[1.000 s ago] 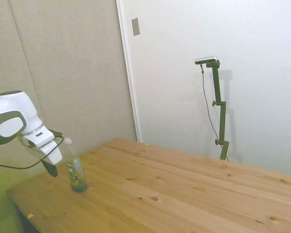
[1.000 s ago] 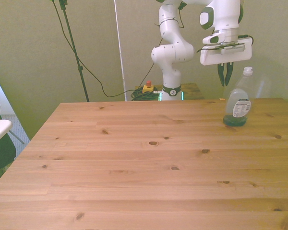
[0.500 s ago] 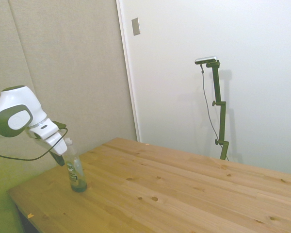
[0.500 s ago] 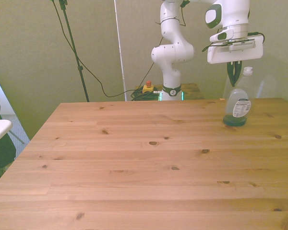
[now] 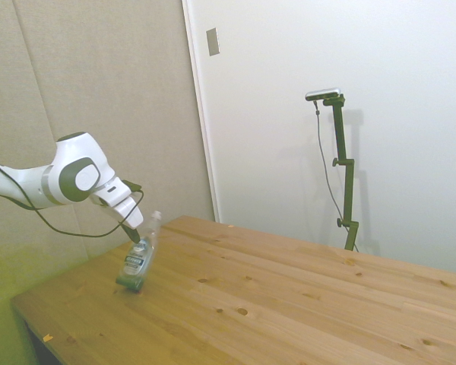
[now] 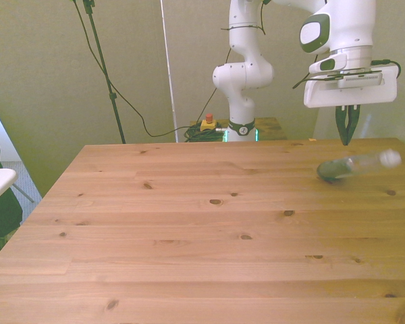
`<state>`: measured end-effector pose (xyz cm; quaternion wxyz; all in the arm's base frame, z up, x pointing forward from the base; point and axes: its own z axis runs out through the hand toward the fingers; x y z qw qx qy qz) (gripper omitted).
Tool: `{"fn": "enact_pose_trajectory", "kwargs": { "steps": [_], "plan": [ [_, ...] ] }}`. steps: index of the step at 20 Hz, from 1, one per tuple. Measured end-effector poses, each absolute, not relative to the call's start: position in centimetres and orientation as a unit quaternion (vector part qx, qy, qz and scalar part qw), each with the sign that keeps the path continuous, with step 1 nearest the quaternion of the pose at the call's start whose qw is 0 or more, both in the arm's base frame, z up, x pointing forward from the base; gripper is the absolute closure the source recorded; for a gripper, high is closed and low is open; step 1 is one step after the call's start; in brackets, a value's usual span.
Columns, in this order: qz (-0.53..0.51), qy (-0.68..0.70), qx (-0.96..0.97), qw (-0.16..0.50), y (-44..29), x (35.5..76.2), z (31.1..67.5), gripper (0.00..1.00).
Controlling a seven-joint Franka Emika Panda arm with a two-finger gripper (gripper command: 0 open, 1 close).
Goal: Knock down the dish soap
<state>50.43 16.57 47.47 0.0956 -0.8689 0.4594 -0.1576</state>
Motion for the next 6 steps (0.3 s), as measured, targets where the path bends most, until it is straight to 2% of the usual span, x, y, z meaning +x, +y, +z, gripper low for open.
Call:
{"fn": "enact_pose_trajectory", "kwargs": {
  "steps": [6],
  "plan": [
    [-0.163, 0.483, -0.854, 0.101, 14.3, 54.5, 47.4, 1.00]
  ]
}}
